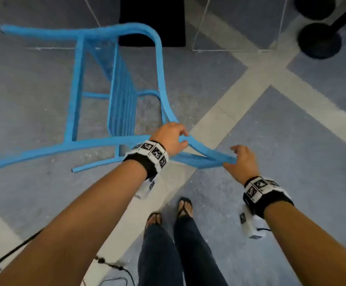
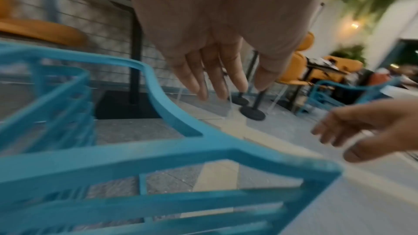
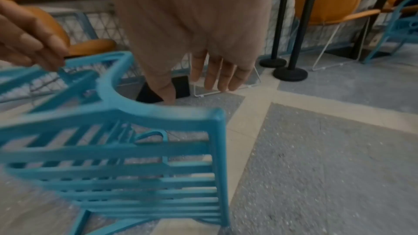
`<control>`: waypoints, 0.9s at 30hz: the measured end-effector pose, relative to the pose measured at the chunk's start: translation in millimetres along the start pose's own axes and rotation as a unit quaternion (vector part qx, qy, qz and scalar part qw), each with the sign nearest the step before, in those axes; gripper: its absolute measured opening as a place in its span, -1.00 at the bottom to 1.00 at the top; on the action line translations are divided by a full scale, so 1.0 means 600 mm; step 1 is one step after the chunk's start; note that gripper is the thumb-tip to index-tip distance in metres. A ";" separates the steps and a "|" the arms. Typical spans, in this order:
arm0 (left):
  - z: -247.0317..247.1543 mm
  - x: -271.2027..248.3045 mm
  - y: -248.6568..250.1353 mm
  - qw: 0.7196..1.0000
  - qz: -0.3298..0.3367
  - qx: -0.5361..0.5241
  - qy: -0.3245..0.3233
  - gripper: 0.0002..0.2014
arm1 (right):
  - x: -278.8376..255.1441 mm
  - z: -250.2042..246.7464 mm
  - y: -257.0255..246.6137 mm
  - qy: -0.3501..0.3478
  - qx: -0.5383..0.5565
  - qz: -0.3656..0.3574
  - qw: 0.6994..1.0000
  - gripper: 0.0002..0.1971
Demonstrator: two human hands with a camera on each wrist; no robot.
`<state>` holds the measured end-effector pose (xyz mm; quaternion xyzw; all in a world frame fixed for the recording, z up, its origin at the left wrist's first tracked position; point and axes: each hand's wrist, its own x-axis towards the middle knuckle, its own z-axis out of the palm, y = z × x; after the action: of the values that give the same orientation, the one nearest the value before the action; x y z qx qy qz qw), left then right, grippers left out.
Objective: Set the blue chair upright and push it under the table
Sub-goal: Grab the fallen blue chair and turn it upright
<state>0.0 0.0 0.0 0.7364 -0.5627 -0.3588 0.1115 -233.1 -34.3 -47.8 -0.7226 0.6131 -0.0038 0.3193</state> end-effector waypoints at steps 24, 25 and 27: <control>0.047 0.069 0.115 0.964 0.110 0.241 -0.034 -0.45 | 0.057 -0.068 -0.005 -0.040 0.003 -0.216 0.976 -0.77; 0.016 0.054 0.130 0.966 0.111 0.235 -0.013 -0.43 | 0.048 -0.095 -0.025 -0.018 0.025 -0.228 0.973 -0.79; -0.044 0.025 0.163 0.969 0.118 0.216 0.026 -0.39 | 0.028 -0.134 -0.057 0.011 0.126 -0.225 0.966 -0.79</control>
<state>-54.5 -53.4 68.6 0.6807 -0.7064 -0.1940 0.0057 -230.8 -84.4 25.5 -0.7955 0.4330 -0.1605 0.3923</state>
